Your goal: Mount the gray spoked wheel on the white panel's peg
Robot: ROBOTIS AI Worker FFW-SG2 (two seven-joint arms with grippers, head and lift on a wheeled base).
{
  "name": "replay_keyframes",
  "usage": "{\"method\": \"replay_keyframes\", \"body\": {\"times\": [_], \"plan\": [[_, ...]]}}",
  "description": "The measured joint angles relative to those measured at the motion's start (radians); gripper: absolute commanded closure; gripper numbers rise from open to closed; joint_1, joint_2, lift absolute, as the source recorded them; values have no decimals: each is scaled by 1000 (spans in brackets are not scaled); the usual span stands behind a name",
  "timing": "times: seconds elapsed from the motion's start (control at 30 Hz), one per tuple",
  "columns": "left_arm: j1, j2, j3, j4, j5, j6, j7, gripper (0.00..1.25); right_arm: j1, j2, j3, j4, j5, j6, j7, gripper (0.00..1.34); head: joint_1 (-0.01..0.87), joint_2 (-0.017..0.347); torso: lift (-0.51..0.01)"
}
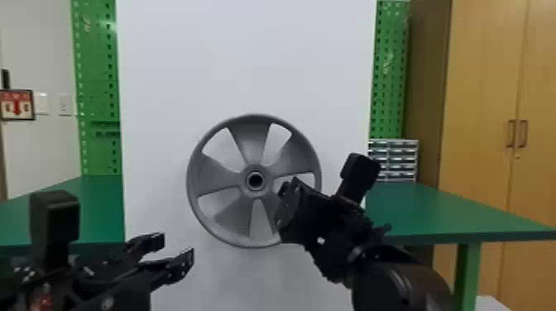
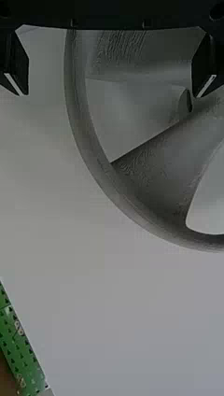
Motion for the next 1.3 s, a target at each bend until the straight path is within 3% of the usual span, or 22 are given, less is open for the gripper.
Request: {"method": "replay_keyframes", "body": {"times": [0.23, 0.6, 0.97, 1.3], "plan": [[9, -9, 12, -1, 2, -4, 0, 536, 69, -15, 51, -52, 42, -18, 24, -2, 121, -8, -430], [24, -21, 35, -6, 4, -8, -2, 536, 180, -44, 80, -66, 141, -67, 101, -2, 121, -8, -430], [31, -32, 49, -10, 1, -9, -4, 536, 301, -67, 47, -65, 268, -148, 210, -2, 121, -8, -430], [34, -38, 59, -20, 1, -10, -11, 536, 424, -92, 15, -44, 348, -256, 235, 2, 121, -8, -430]]}}
